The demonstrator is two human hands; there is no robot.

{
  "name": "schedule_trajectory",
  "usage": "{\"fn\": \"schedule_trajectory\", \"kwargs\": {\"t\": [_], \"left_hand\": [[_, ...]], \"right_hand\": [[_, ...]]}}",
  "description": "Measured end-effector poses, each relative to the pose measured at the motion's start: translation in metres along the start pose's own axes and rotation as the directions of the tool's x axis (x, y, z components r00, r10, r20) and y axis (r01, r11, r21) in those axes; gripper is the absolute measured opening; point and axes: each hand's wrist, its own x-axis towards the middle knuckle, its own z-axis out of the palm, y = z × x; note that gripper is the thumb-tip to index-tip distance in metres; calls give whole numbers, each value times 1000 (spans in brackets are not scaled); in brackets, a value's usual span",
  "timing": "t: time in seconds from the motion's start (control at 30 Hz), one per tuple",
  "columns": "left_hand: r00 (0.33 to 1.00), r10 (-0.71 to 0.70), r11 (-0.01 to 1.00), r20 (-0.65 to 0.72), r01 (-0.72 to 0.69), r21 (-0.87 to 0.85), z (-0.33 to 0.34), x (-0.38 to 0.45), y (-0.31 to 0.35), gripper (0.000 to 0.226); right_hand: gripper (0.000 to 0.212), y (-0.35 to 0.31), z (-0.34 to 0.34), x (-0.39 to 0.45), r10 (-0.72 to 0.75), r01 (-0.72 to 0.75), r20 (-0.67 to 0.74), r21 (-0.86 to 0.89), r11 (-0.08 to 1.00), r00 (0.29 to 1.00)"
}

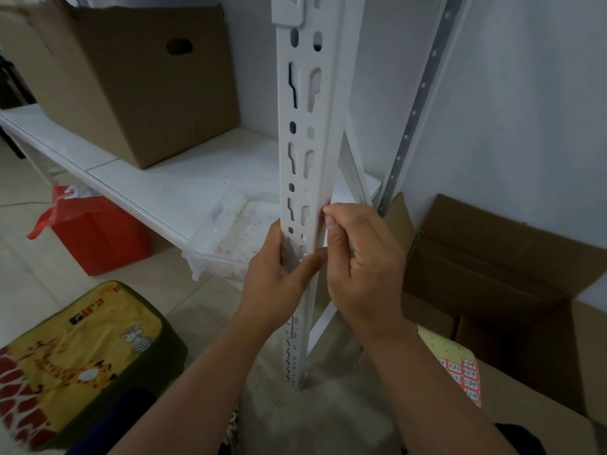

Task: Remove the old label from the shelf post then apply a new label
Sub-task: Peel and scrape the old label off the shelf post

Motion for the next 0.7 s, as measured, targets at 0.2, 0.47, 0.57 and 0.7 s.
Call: {"fn": "schedule_trajectory", "kwargs": {"t": [0.2,0.47,0.57,0.7], "left_hand": [[1000,-10,1000,0,10,-9,1,0,1,63],[1000,-8,1000,-9,8,-6,3,-2,2,69],[1000,-9,1000,-11,8,-2,3,-2,1,63],[1000,-2,1000,16,2,5,0,0,0,57]], "right_hand": [[22,0,1,0,-1,1,-16,0,1000,1000],[24,-2,2,-1,29,-29,-33,20,999,999],[26,-4,3,-1,50,-49,-27,31,998,998],[16,-3,-2,0,179,-179,16,198,964,984]]}}
